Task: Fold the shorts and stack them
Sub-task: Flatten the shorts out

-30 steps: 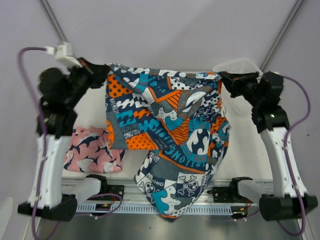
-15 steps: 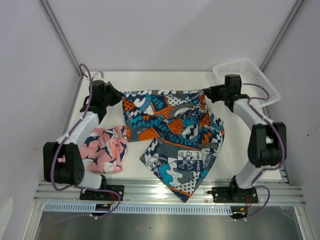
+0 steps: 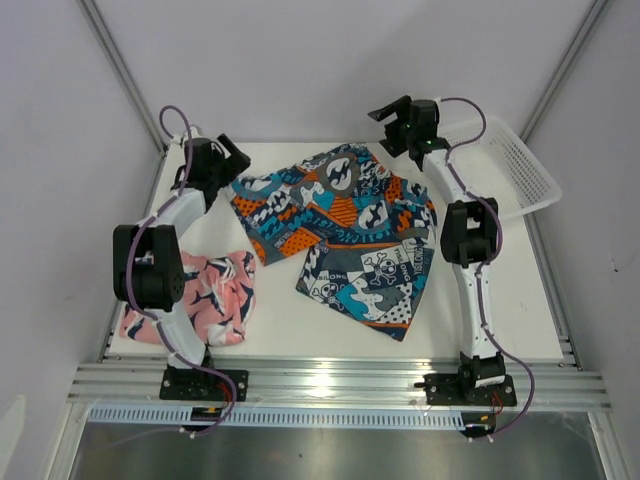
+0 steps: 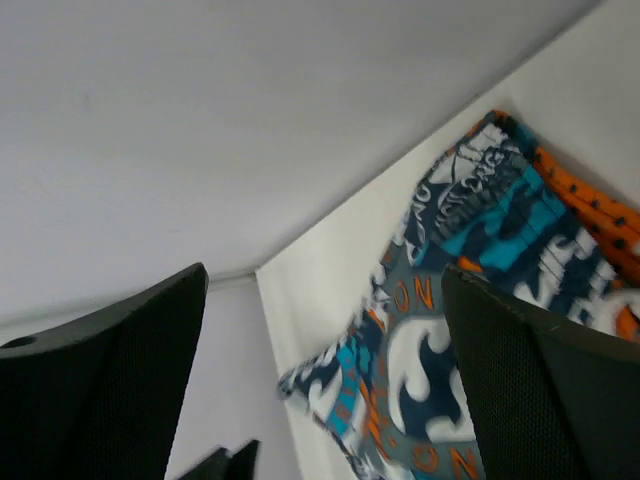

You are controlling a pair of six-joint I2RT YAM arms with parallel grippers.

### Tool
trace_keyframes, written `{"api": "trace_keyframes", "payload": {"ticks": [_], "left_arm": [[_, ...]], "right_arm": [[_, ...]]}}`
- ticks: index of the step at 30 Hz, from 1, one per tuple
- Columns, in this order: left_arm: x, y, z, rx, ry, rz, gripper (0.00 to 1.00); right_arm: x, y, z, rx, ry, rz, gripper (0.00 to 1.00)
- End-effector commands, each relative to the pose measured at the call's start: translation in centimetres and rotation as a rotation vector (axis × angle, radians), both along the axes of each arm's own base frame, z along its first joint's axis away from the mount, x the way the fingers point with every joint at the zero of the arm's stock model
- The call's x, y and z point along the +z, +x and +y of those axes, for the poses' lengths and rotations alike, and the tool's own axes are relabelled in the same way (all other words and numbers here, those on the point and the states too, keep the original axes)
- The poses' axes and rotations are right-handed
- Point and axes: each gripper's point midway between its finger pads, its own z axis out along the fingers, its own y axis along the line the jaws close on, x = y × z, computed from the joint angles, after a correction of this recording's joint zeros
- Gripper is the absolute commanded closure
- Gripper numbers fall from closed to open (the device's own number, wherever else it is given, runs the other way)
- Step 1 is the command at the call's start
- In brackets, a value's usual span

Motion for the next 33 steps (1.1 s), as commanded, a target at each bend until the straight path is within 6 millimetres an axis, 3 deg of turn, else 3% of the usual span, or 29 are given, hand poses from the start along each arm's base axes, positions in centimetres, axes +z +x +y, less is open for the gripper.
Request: {"api": "trace_keyframes", "payload": {"ticks": [1,2,5,6,7,8,9,11,12,13,14,15,16,17,18,19,20,22,23,24,25,26,28,29,31,33], "left_arm": [[3.2,0.7,1.6,0.063,0.018,-0.066,0.02],[4.7,0.4,1.7,0.069,0.021,-0.093,0.01],[5.2,-1.0,1.7,0.066,0.032,-0.097,0.01],[7.0,-1.7,1.2,0.048,0.039,-0.130,0.01],[6.9,-2.4,0.9,0.036,0.049,-0.119,0.01],[7.2,-3.0,0.3,0.020,0.061,-0.118,0.01],[8.6,-3.7,-1.1,-0.009,0.085,-0.144,0.01],[7.9,-5.5,-3.2,-0.059,0.107,-0.110,0.01],[9.0,-6.7,-5.5,-0.103,0.115,-0.133,0.01],[8.1,-7.8,-6.8,-0.136,0.121,-0.118,0.01],[8.2,-8.6,-8.4,-0.174,0.126,-0.127,0.02],[8.1,-10.2,-11.8,-0.262,0.143,-0.135,0.02],[8.1,-11.3,-13.1,-0.288,0.167,-0.143,0.02],[7.4,-12.5,-14.7,-0.330,0.196,-0.126,0.02],[6.9,-14.4,-17.9,-0.404,0.218,-0.117,0.03],[6.2,-15.2,-19.1,-0.428,0.242,-0.104,0.03],[5.7,-17.2,-21.9,-0.505,0.260,-0.097,0.03],[3.8,-18.8,-24.3,-0.564,0.299,-0.062,0.04],[3.2,-19.7,-25.6,-0.601,0.313,-0.060,0.05],[1.6,-21.4,-28.0,-0.659,0.348,-0.032,0.06],[1.8,-22.4,-29.2,-0.692,0.349,-0.045,0.07],[0.3,-24.3,-31.7,-0.757,0.369,-0.027,0.08],[-1.0,-26.2,-34.2,-0.812,0.389,-0.011,0.11],[-3.0,-28.2,-36.1,-0.865,0.411,0.019,0.12],[-3.8,-30.0,-38.3,-0.913,0.418,0.024,0.14],[-5.8,-32.6,-40.1,-0.970,0.429,0.056,0.17]], "right_arm": [[4.3,-0.9,-1.8,0.029,-0.169,-0.138,0.01],[4.4,-1.5,-2.2,0.029,-0.188,-0.157,0.00],[5.5,-3.8,-3.6,0.063,-0.343,-0.223,0.01],[4.4,-4.8,-4.1,0.068,-0.394,-0.172,0.03],[5.6,-5.6,-4.3,0.082,-0.433,-0.186,0.05],[5.3,-6.2,-4.8,0.097,-0.495,-0.176,0.07],[4.3,-7.1,-5.8,0.079,-0.544,-0.113,0.13],[3.5,-9.2,-6.8,0.084,-0.613,-0.071,0.18],[3.1,-9.9,-7.9,0.042,-0.652,-0.044,0.23],[2.3,-12.0,-8.6,0.042,-0.674,-0.017,0.26],[2.4,-12.7,-9.2,0.021,-0.687,-0.028,0.29],[2.1,-13.6,-9.7,0.011,-0.704,-0.021,0.36],[1.9,-14.5,-10.5,-0.013,-0.724,-0.010,0.40],[1.7,-16.2,-11.2,-0.020,-0.737,0.004,0.41],[1.6,-17.0,-11.8,-0.024,-0.753,0.010,0.41],[1.4,-18.3,-12.3,-0.027,-0.770,0.025,0.41],[1.4,-18.9,-12.8,-0.034,-0.779,0.033,0.42],[1.2,-20.0,-13.7,-0.045,-0.792,0.049,0.43],[0.2,-20.9,-14.1,-0.045,-0.802,0.073,0.43],[1.0,-21.5,-14.6,-0.062,-0.801,0.058,0.44],[0.9,-22.0,-14.9,-0.063,-0.803,0.062,0.44],[1.0,-22.9,-15.2,-0.072,-0.805,0.061,0.44],[1.0,-23.7,-16.0,-0.090,-0.797,0.066,0.45],[1.1,-23.9,-16.1,-0.093,-0.791,0.059,0.44],[1.3,-24.7,-16.6,-0.101,-0.788,0.060,0.44],[1.7,-25.1,-16.8,-0.104,-0.789,0.055,0.44]]}}
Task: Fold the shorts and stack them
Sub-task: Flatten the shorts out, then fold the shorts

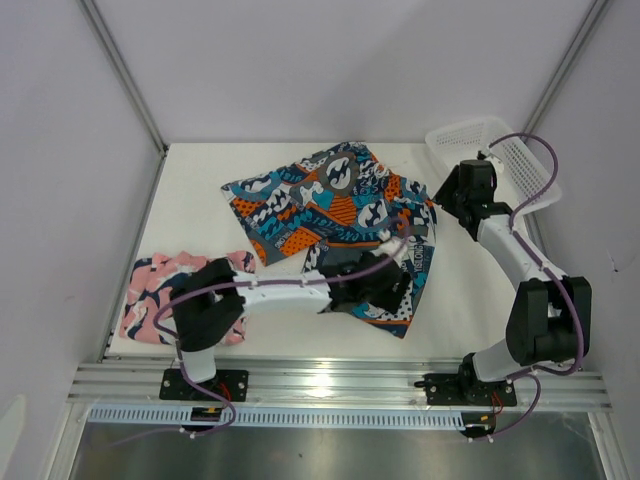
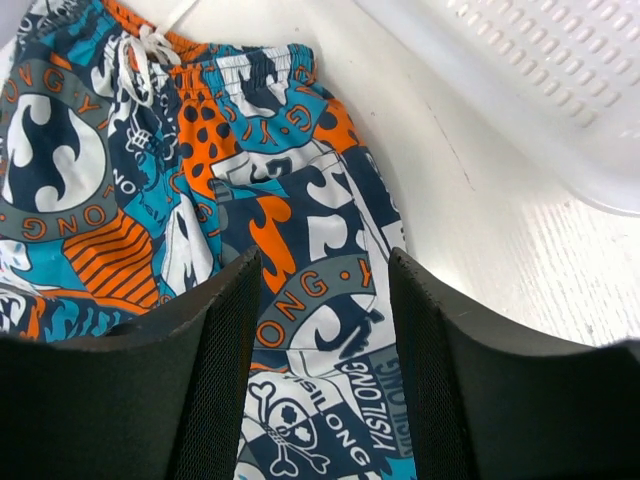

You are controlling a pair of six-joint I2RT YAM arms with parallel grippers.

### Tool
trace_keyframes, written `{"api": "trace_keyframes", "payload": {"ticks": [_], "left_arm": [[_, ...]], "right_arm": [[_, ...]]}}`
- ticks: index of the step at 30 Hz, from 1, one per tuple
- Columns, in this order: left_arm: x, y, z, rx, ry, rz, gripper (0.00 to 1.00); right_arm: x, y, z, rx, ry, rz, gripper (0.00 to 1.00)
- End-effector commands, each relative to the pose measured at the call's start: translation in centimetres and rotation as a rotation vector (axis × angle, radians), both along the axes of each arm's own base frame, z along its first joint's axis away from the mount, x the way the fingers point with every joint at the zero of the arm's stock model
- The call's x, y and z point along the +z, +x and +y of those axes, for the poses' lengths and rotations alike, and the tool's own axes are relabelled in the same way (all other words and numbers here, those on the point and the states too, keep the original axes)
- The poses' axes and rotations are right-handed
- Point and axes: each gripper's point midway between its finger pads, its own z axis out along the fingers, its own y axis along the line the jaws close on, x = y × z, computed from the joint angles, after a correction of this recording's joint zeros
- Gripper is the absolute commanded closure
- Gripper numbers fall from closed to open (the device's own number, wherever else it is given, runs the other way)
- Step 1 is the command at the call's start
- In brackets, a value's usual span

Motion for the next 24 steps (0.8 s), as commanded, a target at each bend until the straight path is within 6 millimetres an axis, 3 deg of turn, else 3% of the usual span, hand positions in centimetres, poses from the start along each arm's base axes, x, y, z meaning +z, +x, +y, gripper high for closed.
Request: {"api": "trace_keyframes", "payload": {"ticks": [1,5,15,16,19,21,24], "left_arm": [[0.8,-2.8,-3.4,-0.055,-0.027,-0.014,0.19],[-1.4,-5.0,-5.0,-0.099,0.011,0.007,0.23],[-3.5,-5.4,-6.8,-0.136,0.038,0.045,0.26],[-4.2,-5.4,-6.8,-0.135,0.054,0.053,0.33],[-5.2,-5.9,-6.7,-0.139,0.068,0.081,0.40],[-5.8,-6.1,-6.4,-0.136,0.079,0.092,0.41],[-6.3,-6.7,-5.7,-0.129,0.088,0.107,0.58]], "right_arm": [[2.6,-0.3,-1.1,-0.024,-0.021,-0.074,0.44],[2.8,-0.6,-1.6,-0.033,-0.001,-0.084,0.44],[2.6,-0.9,-2.1,-0.038,0.032,-0.092,0.45],[2.6,-0.9,-2.1,-0.038,0.032,-0.092,0.45],[2.4,-1.0,-2.3,-0.042,0.041,-0.087,0.45],[2.3,-1.0,-2.7,-0.050,0.044,-0.084,0.45],[2.1,-1.0,-2.8,-0.048,0.054,-0.084,0.45]]}}
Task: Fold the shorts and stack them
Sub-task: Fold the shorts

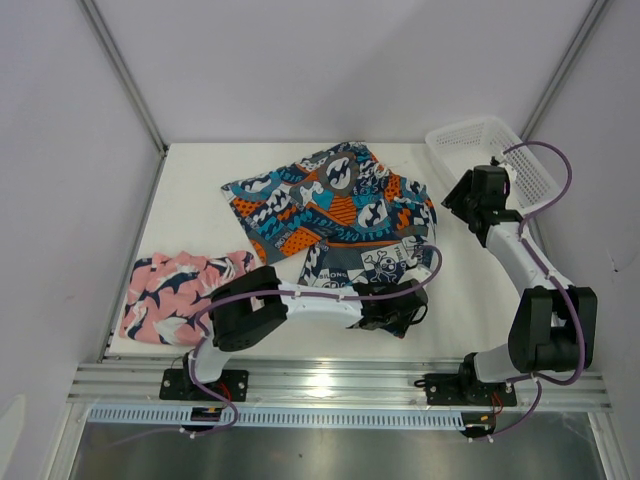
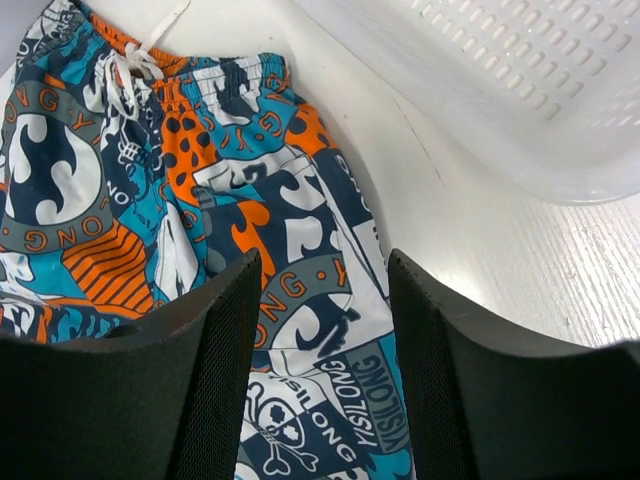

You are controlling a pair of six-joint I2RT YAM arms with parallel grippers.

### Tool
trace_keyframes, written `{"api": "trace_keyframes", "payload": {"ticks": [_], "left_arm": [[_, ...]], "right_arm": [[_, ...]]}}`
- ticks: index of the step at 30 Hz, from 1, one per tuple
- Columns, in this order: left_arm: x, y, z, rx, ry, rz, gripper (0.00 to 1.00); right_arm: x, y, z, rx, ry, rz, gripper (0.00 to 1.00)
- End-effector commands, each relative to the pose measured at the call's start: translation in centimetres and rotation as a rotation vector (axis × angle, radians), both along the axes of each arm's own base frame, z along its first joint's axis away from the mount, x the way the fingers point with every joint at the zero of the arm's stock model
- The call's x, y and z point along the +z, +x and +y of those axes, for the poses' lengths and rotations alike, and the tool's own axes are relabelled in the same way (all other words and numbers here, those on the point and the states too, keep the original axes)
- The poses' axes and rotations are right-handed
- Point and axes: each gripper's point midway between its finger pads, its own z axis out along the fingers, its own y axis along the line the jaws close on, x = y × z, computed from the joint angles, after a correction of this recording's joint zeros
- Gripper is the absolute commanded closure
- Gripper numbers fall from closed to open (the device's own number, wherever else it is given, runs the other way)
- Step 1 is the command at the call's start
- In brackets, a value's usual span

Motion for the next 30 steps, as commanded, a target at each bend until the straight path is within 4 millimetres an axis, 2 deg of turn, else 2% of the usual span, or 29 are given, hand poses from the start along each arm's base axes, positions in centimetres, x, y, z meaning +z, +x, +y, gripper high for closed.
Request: {"api": "trace_keyframes", "payload": {"ticks": [1,3,4,5,6,7,8,9,10,11,12,13,15,16,19,21,22,23,25,26,27,30], "left_arm": [[0.0,-1.0,0.1,0.009,-0.016,0.030,0.69],[0.0,-1.6,0.8,0.008,-0.015,0.050,0.81],[-0.9,-2.1,1.9,0.013,0.009,0.064,0.94],[0.1,-2.3,2.2,0.013,-0.010,0.062,1.00],[0.5,-2.5,2.6,0.019,-0.014,0.061,1.00],[-0.7,-3.2,4.5,0.024,0.023,0.072,1.00],[-0.3,-3.4,5.1,0.027,0.019,0.068,1.00],[1.3,-3.5,5.4,0.029,-0.016,0.058,1.00],[0.0,-4.2,7.7,0.039,0.027,0.071,1.00],[0.3,-4.4,8.4,0.043,0.025,0.070,1.00],[1.9,-4.5,8.9,0.055,-0.012,0.060,1.00],[0.5,-5.1,11.2,0.063,0.034,0.069,1.00],[1.0,-5.4,12.6,0.078,0.027,0.066,1.00],[1.0,-5.8,14.3,0.085,0.033,0.065,1.00],[1.8,-6.4,16.2,0.104,0.006,0.066,1.00],[2.2,-6.5,16.7,0.114,-0.012,0.068,1.00],[1.9,-6.6,17.3,0.120,-0.004,0.066,1.00],[2.5,-6.6,17.3,0.123,-0.024,0.060,1.00],[2.2,-6.6,18.3,0.140,-0.005,0.056,1.00],[2.6,-6.5,18.2,0.144,-0.015,0.054,1.00],[2.6,-6.5,18.3,0.147,-0.017,0.055,1.00],[2.5,-6.9,18.9,0.153,-0.023,0.062,1.00]], "right_arm": [[1.8,0.2,-0.3,-0.002,0.017,-0.062,0.45],[1.3,0.3,-0.2,0.000,0.019,-0.053,0.45],[1.1,0.3,-0.1,0.003,0.022,-0.045,0.45],[0.9,0.3,-0.1,0.004,0.023,-0.042,0.45],[0.5,0.5,0.1,0.011,0.027,-0.034,0.45],[0.4,0.5,0.1,0.016,0.030,-0.030,0.45],[0.2,0.6,0.3,0.021,0.036,-0.027,0.45],[0.0,0.7,0.4,0.025,0.038,-0.023,0.46],[-0.4,0.8,0.4,0.028,0.042,-0.014,0.46],[-0.6,0.8,0.6,0.032,0.043,-0.011,0.47],[-0.7,1.0,0.6,0.033,0.046,-0.009,0.47],[-1.1,1.0,0.6,0.035,0.045,-0.002,0.49],[-1.4,1.1,1.1,0.047,0.049,0.002,0.49],[-1.7,1.2,1.2,0.051,0.047,0.010,0.49],[-2.7,1.3,2.3,0.071,0.046,0.028,0.49],[-3.5,1.3,3.6,0.093,0.068,0.042,0.49],[-3.8,1.3,4.0,0.099,0.085,0.046,0.49],[-4.7,1.3,4.3,0.103,0.104,0.055,0.49],[-5.6,1.0,5.4,0.122,0.189,0.058,0.49],[-5.3,1.5,5.7,0.129,0.217,0.018,0.49],[-6.5,0.7,6.2,0.141,0.246,0.036,0.50],[-7.8,0.1,6.9,0.129,0.273,0.045,0.50]]}}
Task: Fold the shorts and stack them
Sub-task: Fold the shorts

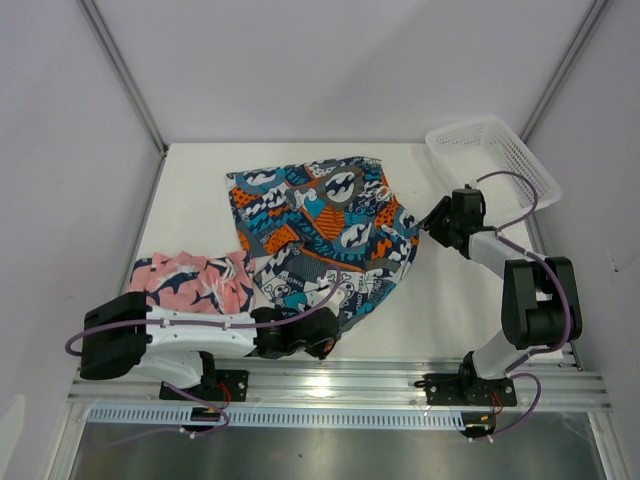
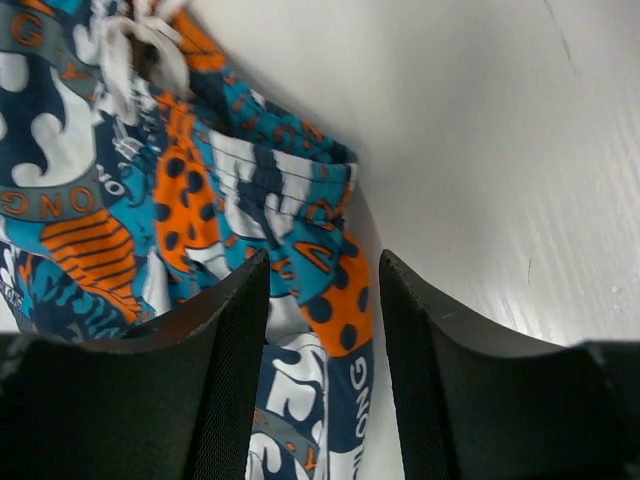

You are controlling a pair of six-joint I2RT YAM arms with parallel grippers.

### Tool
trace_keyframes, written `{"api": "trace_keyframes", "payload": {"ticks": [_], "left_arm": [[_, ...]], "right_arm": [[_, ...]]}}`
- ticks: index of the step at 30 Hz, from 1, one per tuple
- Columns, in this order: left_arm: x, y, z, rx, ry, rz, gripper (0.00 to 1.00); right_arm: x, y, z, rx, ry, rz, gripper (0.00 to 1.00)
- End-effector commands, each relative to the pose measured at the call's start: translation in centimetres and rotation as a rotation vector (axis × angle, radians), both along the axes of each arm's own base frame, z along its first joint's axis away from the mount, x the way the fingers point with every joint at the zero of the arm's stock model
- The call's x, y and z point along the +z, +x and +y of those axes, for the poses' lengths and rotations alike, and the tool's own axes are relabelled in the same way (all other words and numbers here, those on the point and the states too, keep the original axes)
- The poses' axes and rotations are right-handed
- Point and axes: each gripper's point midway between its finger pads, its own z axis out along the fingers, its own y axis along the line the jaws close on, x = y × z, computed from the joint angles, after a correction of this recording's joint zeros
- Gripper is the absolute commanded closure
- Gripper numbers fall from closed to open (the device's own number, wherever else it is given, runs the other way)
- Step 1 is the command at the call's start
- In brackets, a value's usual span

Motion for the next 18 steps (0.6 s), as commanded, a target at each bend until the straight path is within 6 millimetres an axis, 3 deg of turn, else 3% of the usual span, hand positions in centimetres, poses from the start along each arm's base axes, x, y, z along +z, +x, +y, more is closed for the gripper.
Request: {"api": "trace_keyframes", "payload": {"ticks": [1,7,11,15,18], "left_arm": [[0.0,-0.3,1.0,0.035,-0.012,-0.002,1.00],[0.2,-0.3,2.1,0.058,-0.023,-0.011,1.00],[0.4,-0.3,2.6,0.068,-0.037,-0.014,1.00],[0.5,-0.5,3.0,0.079,-0.048,-0.011,1.00],[0.2,-0.5,3.6,0.093,-0.047,-0.008,1.00]], "right_arm": [[-0.1,0.5,1.8,0.002,0.078,-0.054,0.51],[-1.9,-0.5,2.2,-0.017,0.122,-0.061,0.52],[-2.1,-0.1,2.9,0.012,0.155,-0.070,0.50],[-3.0,-0.1,3.1,0.012,0.162,-0.059,0.42],[-4.1,-0.2,3.2,0.012,0.164,-0.043,0.43]]}}
